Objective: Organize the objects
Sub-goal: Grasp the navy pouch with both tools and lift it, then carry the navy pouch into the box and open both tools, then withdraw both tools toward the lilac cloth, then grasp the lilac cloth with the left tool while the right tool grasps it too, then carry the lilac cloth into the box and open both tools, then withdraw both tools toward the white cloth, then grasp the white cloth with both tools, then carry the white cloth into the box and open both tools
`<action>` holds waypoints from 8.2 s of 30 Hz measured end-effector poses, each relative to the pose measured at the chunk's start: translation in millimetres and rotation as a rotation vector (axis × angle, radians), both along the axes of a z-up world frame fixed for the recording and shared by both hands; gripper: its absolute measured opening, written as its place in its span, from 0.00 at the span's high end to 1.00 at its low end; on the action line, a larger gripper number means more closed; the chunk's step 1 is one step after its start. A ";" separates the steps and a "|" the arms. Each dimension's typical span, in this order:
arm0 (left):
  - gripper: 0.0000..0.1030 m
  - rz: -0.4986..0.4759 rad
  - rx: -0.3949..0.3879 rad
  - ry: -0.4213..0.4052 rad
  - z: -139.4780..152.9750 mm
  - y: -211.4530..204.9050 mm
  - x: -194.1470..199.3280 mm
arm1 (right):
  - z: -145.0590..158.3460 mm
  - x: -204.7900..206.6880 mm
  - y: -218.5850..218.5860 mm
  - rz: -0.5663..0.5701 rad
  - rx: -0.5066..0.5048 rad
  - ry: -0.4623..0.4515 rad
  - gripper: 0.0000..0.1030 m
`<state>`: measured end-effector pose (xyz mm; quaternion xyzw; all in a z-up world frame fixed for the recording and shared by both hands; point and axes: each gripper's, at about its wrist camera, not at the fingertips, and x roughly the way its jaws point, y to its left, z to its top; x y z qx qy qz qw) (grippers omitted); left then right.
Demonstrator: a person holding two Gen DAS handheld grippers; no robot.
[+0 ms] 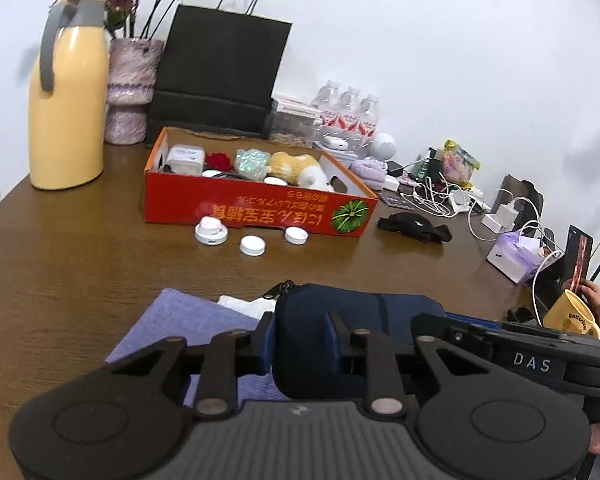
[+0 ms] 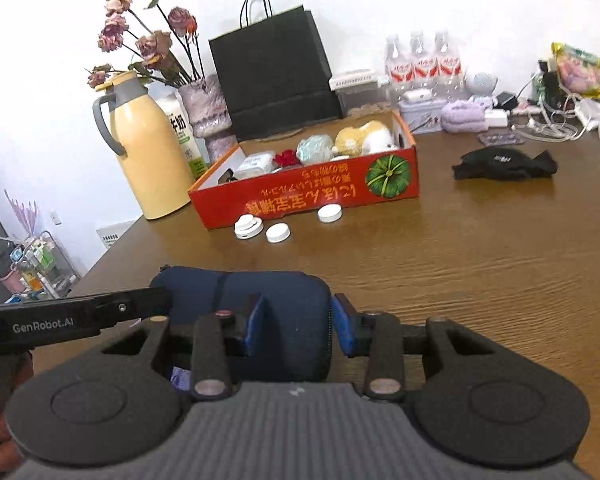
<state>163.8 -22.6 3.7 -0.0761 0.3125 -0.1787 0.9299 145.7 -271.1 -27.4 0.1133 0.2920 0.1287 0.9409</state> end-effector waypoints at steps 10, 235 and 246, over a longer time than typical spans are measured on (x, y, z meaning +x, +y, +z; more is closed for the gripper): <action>0.77 -0.025 -0.028 -0.083 42.0 -17.6 56.5 | 48.9 55.2 -13.3 0.000 -0.089 -0.148 0.64; 1.00 0.080 0.156 -0.126 -16.6 4.6 4.2 | -9.7 17.2 46.5 0.089 -0.037 -0.017 0.93; 1.00 0.088 0.117 -0.180 35.9 8.7 132.5 | 56.3 149.3 45.5 0.143 -0.061 -0.069 0.93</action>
